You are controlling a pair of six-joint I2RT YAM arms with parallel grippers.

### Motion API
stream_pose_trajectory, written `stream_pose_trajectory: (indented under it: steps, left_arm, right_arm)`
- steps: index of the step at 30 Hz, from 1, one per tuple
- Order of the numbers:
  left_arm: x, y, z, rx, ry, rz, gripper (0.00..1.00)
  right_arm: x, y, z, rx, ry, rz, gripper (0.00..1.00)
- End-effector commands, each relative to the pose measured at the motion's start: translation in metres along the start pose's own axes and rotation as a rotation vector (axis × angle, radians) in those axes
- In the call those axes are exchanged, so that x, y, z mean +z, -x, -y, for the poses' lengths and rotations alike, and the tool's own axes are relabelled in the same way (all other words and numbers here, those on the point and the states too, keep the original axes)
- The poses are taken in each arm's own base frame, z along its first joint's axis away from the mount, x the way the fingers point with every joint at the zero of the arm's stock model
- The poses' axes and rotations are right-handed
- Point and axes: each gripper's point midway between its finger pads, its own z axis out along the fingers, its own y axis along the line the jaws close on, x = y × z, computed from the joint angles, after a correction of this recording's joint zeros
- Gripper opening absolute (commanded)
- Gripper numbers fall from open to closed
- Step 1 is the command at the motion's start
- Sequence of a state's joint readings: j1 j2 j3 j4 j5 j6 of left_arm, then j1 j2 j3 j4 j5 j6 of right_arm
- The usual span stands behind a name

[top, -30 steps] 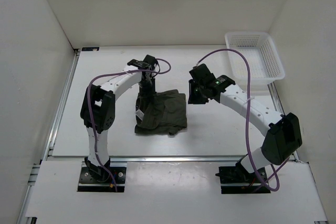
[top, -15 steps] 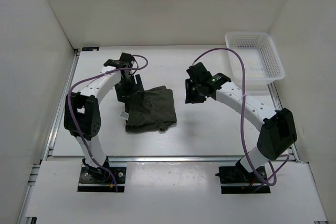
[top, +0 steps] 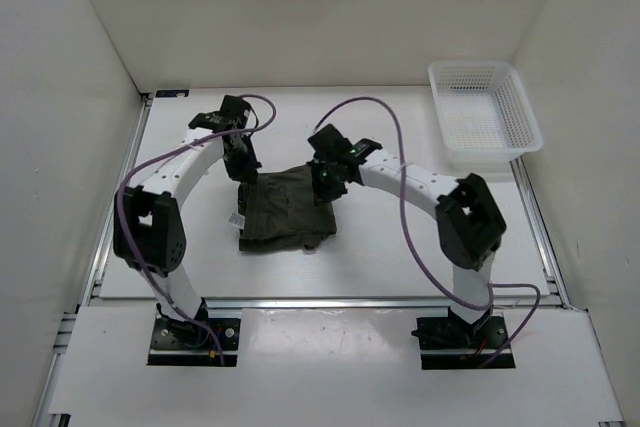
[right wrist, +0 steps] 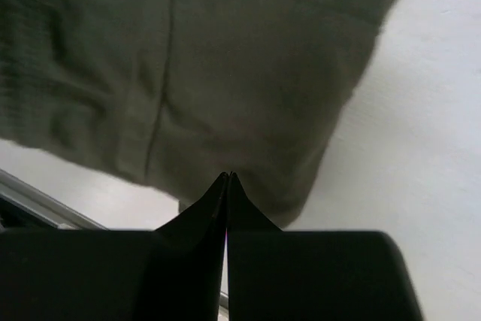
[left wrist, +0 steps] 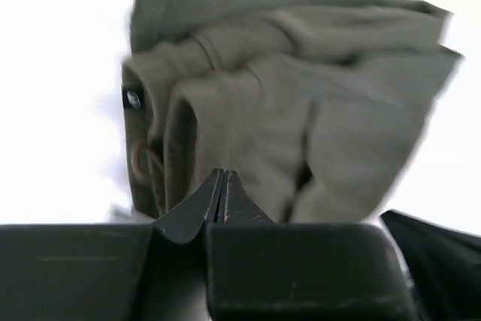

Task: Fold and stack the shorts
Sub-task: Fold the shorts

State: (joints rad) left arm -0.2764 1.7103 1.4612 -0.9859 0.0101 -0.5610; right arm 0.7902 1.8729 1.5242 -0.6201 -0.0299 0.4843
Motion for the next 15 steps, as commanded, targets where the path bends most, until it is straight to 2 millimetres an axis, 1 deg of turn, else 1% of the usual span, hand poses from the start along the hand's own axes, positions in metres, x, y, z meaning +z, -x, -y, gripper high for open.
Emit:
stream_pose_trajectory:
  steps: [1,2,3,5,6,7,8,9,10,11,12,13,14,15]
  left_arm:
    - [0.046,-0.003,-0.020,0.004,0.066,-0.054,0.10]
    - [0.053,0.000,-0.024,-0.008,0.072,-0.055,0.10]
    - [0.058,-0.001,-0.027,0.005,0.087,-0.065,0.10]
    - [0.073,-0.006,-0.035,0.007,0.108,-0.098,0.10]
    - [0.076,-0.008,-0.036,0.007,0.113,-0.106,0.10]
    - [0.074,-0.003,-0.033,0.016,0.106,-0.095,0.10]
    - [0.074,-0.003,-0.034,0.026,0.105,-0.095,0.10]
    - [0.068,-0.001,-0.030,0.026,0.088,-0.082,0.10]
    - [0.060,0.007,-0.027,0.039,0.071,-0.053,0.10]
    - [0.039,0.015,-0.018,0.059,0.027,-0.010,0.16]
    - [0.027,0.022,-0.012,0.071,-0.001,0.021,0.44]
    - [0.013,0.021,-0.012,0.071,-0.003,0.024,0.59]
    - [-0.005,0.030,-0.007,0.096,-0.022,0.063,0.73]
    - [-0.028,0.035,-0.004,0.107,-0.043,0.106,0.81]
  right_arm:
    - [0.029,-0.005,-0.012,-0.026,0.061,-0.040,0.00]
    - [0.036,-0.006,-0.010,-0.025,0.058,-0.047,0.00]
    - [0.050,-0.020,-0.007,-0.015,0.041,-0.089,0.00]
    - [0.059,-0.019,-0.003,-0.007,0.026,-0.084,0.00]
    - [0.063,-0.021,-0.002,-0.005,0.021,-0.092,0.00]
    - [0.063,-0.021,0.000,-0.006,0.012,-0.087,0.00]
    - [0.057,-0.016,-0.002,-0.008,0.012,-0.066,0.00]
    - [0.044,-0.007,-0.002,-0.012,0.002,-0.025,0.00]
    - [0.034,-0.001,-0.001,-0.013,-0.012,0.004,0.15]
    - [0.024,0.003,0.002,-0.014,-0.034,0.025,0.31]
    - [0.000,0.015,0.000,-0.030,-0.043,0.087,0.50]
    - [-0.013,0.022,0.004,-0.029,-0.070,0.127,0.79]
    - [-0.043,0.036,0.015,-0.034,-0.144,0.214,0.90]
    - [-0.056,0.038,0.024,-0.031,-0.190,0.246,0.98]
